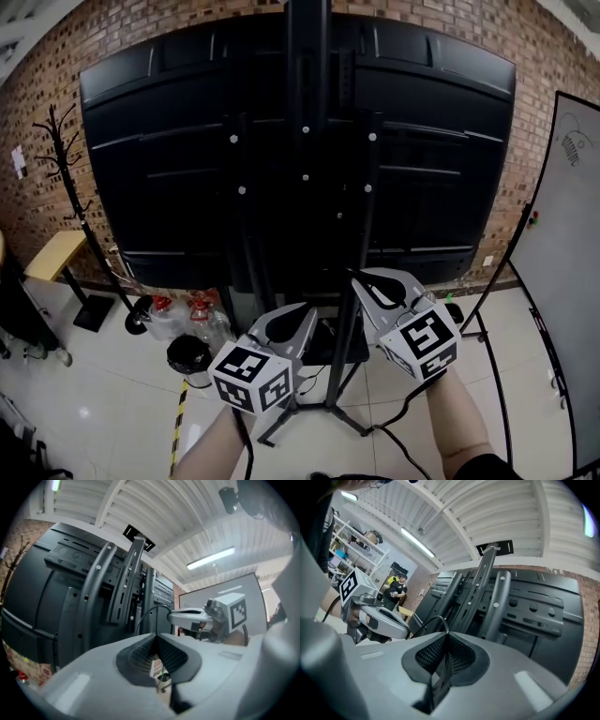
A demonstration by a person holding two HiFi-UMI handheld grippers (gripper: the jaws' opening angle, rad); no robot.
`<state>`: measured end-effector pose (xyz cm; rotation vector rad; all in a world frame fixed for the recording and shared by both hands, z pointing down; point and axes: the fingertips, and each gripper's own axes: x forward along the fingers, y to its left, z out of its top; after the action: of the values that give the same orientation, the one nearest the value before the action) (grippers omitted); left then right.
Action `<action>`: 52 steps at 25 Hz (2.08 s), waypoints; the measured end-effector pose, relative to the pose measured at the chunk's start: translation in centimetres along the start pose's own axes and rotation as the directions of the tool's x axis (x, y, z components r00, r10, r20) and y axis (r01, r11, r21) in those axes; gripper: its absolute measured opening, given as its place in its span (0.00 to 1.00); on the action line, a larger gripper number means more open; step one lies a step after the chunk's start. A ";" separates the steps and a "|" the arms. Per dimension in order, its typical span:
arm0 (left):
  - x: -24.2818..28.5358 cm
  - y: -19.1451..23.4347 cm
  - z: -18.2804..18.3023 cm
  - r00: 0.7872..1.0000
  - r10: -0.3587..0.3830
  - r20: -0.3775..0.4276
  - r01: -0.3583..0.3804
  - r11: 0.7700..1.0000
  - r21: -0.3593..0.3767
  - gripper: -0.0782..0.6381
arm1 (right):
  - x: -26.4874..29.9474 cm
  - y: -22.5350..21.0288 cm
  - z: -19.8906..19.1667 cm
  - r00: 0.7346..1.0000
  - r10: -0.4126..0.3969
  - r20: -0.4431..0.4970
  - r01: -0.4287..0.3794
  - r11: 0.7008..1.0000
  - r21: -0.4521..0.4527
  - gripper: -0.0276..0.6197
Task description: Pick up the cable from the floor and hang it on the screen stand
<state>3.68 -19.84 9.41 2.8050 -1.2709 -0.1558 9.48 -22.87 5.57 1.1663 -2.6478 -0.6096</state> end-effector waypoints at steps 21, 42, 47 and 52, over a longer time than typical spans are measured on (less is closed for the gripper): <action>8.2 0.6 13.2 0.993 -0.014 0.118 -0.002 0.991 0.133 0.12 | 2.6 -16.2 14.7 0.969 -0.207 0.134 0.223 0.967 -0.123 0.07; 14.6 3.2 16.9 0.990 0.081 0.119 -0.113 0.950 0.291 0.12 | 6.7 -24.8 15.3 0.913 -0.392 -0.107 0.330 0.869 -0.370 0.07; 15.0 3.5 16.6 0.989 0.087 0.123 -0.120 0.949 0.291 0.11 | 6.4 -24.6 13.8 0.910 -0.391 -0.135 0.323 0.876 -0.359 0.07; 14.6 3.4 17.0 0.988 0.087 0.131 -0.124 0.944 0.305 0.12 | 5.5 -23.8 12.7 0.908 -0.399 -0.128 0.334 0.874 -0.353 0.07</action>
<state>8.78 -33.25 -8.19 3.0146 -1.5992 -0.1226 17.41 -37.70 -16.23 1.5439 -2.0694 -0.9001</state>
